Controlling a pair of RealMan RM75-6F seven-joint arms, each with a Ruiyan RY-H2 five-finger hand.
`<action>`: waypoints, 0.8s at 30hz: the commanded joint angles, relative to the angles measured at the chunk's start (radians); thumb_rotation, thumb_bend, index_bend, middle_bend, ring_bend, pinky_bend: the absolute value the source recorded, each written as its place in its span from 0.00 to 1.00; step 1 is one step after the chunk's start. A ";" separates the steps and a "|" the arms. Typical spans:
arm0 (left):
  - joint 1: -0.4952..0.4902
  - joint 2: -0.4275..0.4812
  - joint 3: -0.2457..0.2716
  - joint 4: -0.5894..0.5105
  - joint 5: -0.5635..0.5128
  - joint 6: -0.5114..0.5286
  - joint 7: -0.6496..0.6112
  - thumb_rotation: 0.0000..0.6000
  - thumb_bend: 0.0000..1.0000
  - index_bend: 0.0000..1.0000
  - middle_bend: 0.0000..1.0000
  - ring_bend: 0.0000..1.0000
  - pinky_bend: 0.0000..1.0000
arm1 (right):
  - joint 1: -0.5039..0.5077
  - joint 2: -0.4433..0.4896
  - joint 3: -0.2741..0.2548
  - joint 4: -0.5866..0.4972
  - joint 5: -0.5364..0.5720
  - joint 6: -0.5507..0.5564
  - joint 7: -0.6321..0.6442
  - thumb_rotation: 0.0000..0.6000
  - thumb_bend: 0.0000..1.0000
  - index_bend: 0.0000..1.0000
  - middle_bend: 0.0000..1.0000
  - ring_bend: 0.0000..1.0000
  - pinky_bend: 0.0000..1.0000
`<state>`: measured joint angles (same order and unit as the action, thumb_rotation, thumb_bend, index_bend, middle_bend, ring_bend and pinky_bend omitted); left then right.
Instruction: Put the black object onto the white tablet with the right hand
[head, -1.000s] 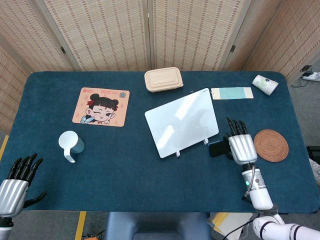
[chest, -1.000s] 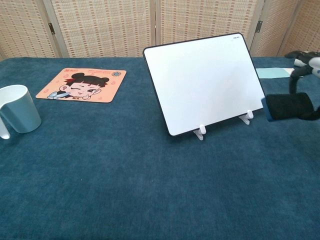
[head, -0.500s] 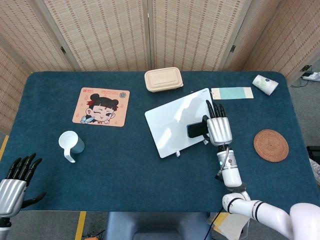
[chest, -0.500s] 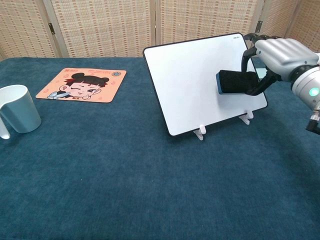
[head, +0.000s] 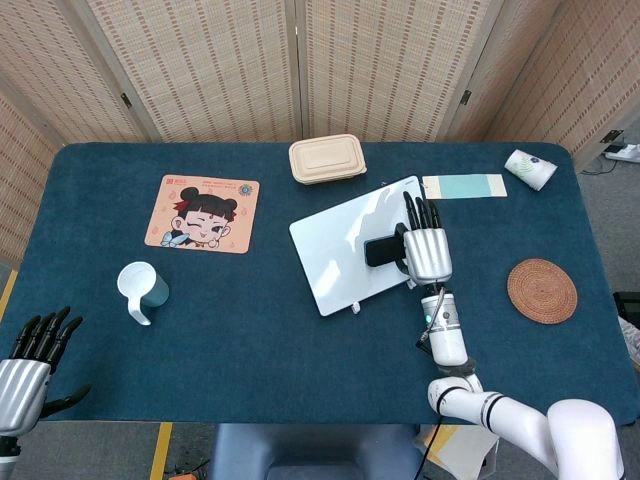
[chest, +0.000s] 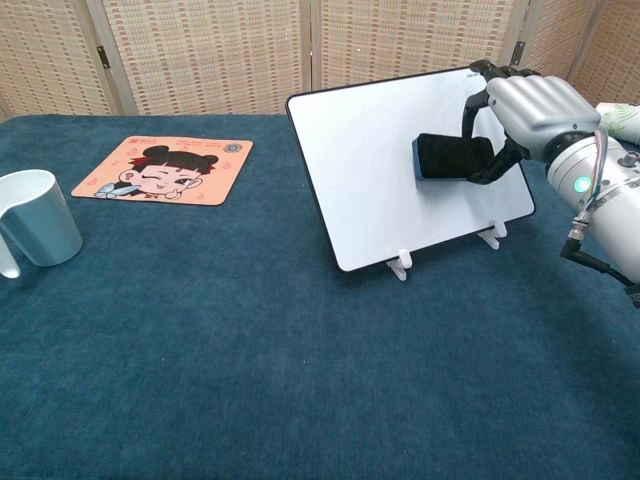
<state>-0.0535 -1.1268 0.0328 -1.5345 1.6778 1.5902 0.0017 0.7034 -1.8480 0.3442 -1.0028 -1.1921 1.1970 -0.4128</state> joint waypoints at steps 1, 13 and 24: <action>0.000 -0.001 0.001 -0.001 0.001 0.000 0.005 1.00 0.18 0.10 0.04 0.04 0.00 | 0.001 0.003 0.002 -0.003 0.007 -0.004 -0.006 1.00 0.19 0.36 0.00 0.00 0.07; 0.009 0.004 -0.002 -0.002 -0.001 0.017 -0.002 1.00 0.18 0.10 0.04 0.04 0.00 | -0.045 0.104 -0.055 -0.128 -0.025 -0.001 -0.005 1.00 0.19 0.20 0.00 0.00 0.06; 0.008 -0.012 -0.004 -0.008 0.002 0.012 0.046 1.00 0.18 0.11 0.04 0.04 0.00 | -0.296 0.527 -0.279 -0.657 -0.180 0.150 0.053 1.00 0.19 0.12 0.00 0.00 0.05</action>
<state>-0.0465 -1.1349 0.0298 -1.5404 1.6782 1.6000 0.0400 0.5280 -1.5159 0.1824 -1.4475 -1.2978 1.2808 -0.3848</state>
